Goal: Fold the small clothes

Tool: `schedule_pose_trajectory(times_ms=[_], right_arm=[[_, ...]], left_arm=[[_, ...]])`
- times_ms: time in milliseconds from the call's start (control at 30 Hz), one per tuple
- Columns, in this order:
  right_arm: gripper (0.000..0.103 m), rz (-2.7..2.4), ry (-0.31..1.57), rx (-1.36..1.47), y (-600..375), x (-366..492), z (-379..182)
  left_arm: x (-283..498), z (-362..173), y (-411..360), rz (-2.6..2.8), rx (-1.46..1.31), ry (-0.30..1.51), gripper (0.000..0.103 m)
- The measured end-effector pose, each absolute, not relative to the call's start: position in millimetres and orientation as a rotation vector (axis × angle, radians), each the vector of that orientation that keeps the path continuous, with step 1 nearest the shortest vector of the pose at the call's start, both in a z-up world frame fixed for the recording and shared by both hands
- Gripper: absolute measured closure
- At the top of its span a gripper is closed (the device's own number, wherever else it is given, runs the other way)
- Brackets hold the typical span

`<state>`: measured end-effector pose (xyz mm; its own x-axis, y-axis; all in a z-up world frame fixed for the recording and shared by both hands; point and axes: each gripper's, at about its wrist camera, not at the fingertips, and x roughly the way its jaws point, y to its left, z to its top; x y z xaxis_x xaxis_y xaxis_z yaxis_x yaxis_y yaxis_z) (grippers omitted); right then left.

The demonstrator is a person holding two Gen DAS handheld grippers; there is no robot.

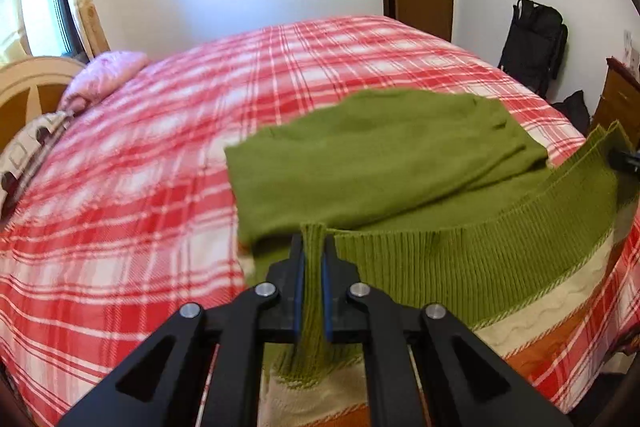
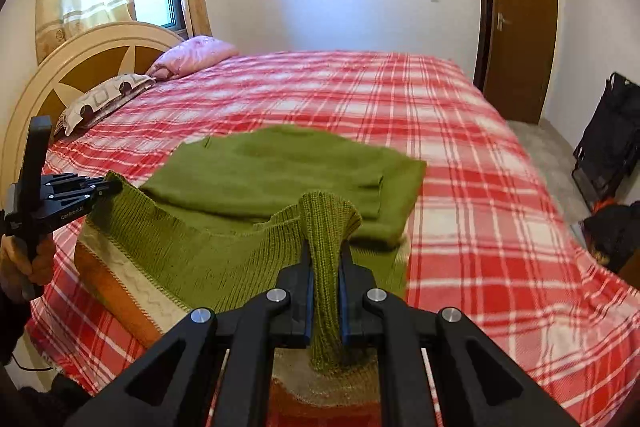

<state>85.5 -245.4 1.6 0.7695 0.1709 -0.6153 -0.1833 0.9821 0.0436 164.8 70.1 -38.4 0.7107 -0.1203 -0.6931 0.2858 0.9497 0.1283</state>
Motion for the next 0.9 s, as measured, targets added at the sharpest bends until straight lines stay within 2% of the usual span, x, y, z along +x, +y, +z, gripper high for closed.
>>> schedule_pose_trajectory(times_ms=[233,400,667,733,767,800,867,900], right_arm=[[0.094,0.174,0.666,-0.047,-242.5,82.2,-0.9],[0.094,0.167,0.657,-0.040,-244.9,84.1,0.3],[0.094,0.170,0.655,-0.105,-229.1,96.8,0.9],[0.094,0.168,0.660,-0.098,-231.4,95.8,-1.8],[0.094,0.167,0.664,-0.092,-232.9,95.4,-3.1],[0.094,0.165,0.670,-0.082,-235.5,94.8,-5.0],[0.094,0.161,0.685,-0.065,-240.2,95.7,-9.7],[0.094,0.158,0.692,-0.058,-242.2,96.1,-11.7]], left_arm=[[173.4,-51.8,81.9,-0.223,0.202,0.779,0.094],[168.4,-45.0,110.8,-0.221,0.084,0.751,0.095],[188.3,-35.6,113.4,-0.185,0.101,0.771,0.096],[191.7,-42.5,111.5,-0.214,0.127,0.814,0.088],[193.8,-49.9,108.5,-0.232,0.143,0.853,0.077],[193.8,-55.0,107.8,-0.249,0.143,0.875,0.059],[194.5,-67.7,104.6,-0.308,0.122,0.923,0.037],[194.8,-73.8,101.6,-0.335,0.118,0.936,0.036]])
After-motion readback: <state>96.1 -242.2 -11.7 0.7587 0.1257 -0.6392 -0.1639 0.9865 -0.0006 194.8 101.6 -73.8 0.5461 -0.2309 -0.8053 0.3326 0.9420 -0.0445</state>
